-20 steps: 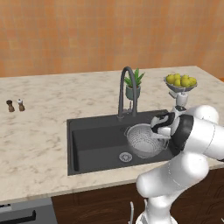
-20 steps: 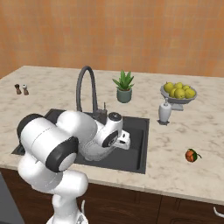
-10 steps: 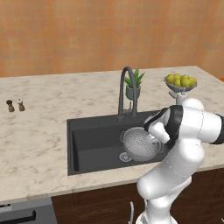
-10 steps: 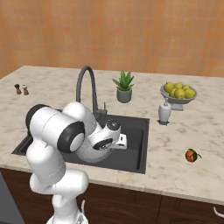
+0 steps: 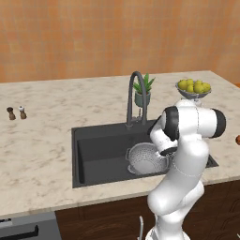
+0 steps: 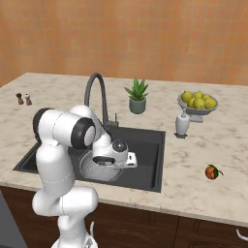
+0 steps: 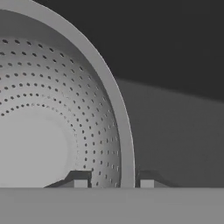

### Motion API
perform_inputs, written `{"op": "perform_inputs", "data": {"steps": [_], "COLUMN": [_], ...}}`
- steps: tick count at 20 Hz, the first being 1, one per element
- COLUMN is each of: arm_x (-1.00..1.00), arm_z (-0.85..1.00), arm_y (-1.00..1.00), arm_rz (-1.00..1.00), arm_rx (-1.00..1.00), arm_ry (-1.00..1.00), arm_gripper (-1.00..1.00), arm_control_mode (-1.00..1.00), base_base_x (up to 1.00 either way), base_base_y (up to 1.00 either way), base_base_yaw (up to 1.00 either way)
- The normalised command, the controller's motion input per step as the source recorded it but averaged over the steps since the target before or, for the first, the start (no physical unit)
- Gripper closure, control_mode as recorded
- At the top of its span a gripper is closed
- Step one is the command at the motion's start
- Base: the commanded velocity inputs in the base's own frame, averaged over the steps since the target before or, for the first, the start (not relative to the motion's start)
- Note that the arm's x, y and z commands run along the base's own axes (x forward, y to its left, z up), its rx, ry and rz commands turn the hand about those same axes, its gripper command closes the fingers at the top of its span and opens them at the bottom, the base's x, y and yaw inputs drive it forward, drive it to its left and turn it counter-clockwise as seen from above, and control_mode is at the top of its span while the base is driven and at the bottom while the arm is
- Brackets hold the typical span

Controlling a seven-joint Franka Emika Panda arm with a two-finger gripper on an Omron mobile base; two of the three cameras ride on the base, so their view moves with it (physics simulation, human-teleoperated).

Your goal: Put the colander in the sink, put the orange in the colander, and turn on the sink faucet and pour water over the colander.

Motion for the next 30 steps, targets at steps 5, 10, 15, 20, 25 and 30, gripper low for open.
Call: {"op": "perform_inputs", "data": {"steps": [5, 10, 15, 20, 25, 30], "arm_x": [0.03, 0.0, 0.0, -0.01, -0.06, 0.0], "arm_z": [-0.22, -0.16, -0.2, -0.12, 0.19, 0.58], "arm_y": [0.22, 0.03, -0.08, 0.0, 0.0, -0.07], "arm_rz": [0.0, 0.0, 0.01, 0.0, 0.02, 0.06], "arm_rx": [-0.1, -0.03, 0.0, 0.0, 0.0, 0.0], "arm_ry": [-0.02, -0.09, -0.16, -0.14, -0.02, 0.0], "arm_gripper": [1.0, 1.0, 1.0, -1.0, -1.0, -1.0], "arm_control_mode": [-1.0, -1.0, -1.0, -1.0, -1.0, -1.0], "base_base_x": [0.0, 0.0, 0.0, 0.0, 0.0, 0.0], "base_base_y": [0.0, 0.0, 0.0, 0.0, 0.0, 0.0], "base_base_yaw": [0.0, 0.0, 0.0, 0.0, 0.0, 0.0]}}
